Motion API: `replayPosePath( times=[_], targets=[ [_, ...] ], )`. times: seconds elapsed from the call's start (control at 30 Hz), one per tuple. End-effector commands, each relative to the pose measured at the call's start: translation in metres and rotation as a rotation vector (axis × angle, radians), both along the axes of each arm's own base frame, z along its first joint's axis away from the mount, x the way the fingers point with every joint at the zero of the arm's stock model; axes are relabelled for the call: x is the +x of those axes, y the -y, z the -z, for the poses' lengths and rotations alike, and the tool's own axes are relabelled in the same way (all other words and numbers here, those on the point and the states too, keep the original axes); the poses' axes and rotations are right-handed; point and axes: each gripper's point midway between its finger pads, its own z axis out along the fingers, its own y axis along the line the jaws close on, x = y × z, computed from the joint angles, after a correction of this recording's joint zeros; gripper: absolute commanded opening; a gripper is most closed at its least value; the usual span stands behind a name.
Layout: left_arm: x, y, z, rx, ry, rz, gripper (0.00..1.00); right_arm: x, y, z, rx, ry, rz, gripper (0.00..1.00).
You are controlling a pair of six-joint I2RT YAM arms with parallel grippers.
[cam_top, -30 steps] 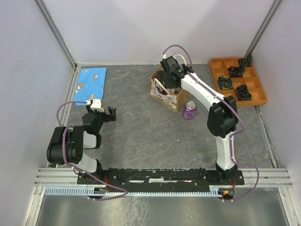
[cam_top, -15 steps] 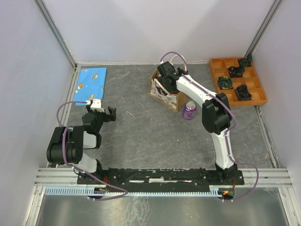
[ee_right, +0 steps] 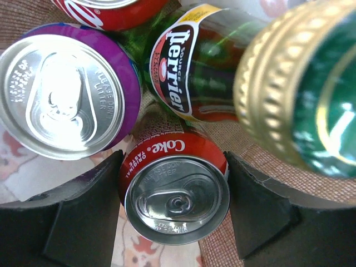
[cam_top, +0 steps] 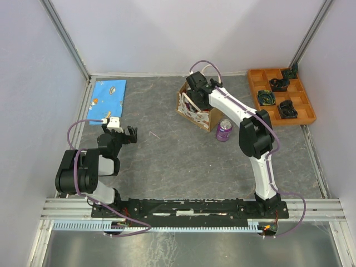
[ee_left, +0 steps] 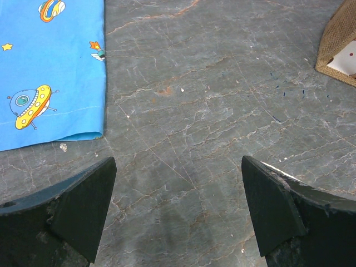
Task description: Take the beverage out of the canvas bag
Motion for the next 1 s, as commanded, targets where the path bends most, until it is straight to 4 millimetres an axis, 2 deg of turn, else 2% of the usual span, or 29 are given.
replayPosePath(
  times=[0.0,0.13,0.27,0.53,0.63,0.7,0.8,0.97],
  targets=[
    [0.007,-0.005,-0.016,0.022,0.065,-0.020,0.99,0.020,-0.011,-0.123,0.134,0.270,-0.014,0.00],
    [0.007,-0.005,-0.015,0.022,0.063,-0.019,0.99,0.019,-0.009,-0.175,0.182,0.372,-0.022,0.00],
    [0.007,-0.005,-0.015,0.021,0.063,-0.018,0.99,0.010,-0.002,-0.213,0.208,0.449,-0.021,0.00],
    [0.007,-0.005,-0.017,0.020,0.070,-0.021,0.99,-0.020,0.027,-0.255,0.218,0.553,0.011,0.00],
    [0.007,-0.005,-0.017,0.021,0.070,-0.020,0.99,-0.037,0.044,-0.271,0.205,0.606,0.040,0.00],
    [0.007,-0.005,-0.016,0.020,0.069,-0.020,0.99,-0.050,0.057,-0.280,0.196,0.630,0.056,0.00],
    [0.007,-0.005,-0.017,0.021,0.070,-0.020,0.99,-0.073,0.074,-0.283,0.182,0.631,0.063,0.00],
    [0.007,-0.005,-0.016,0.021,0.070,-0.019,0.99,-0.103,0.101,-0.257,0.105,0.570,0.113,0.00]
  ],
)
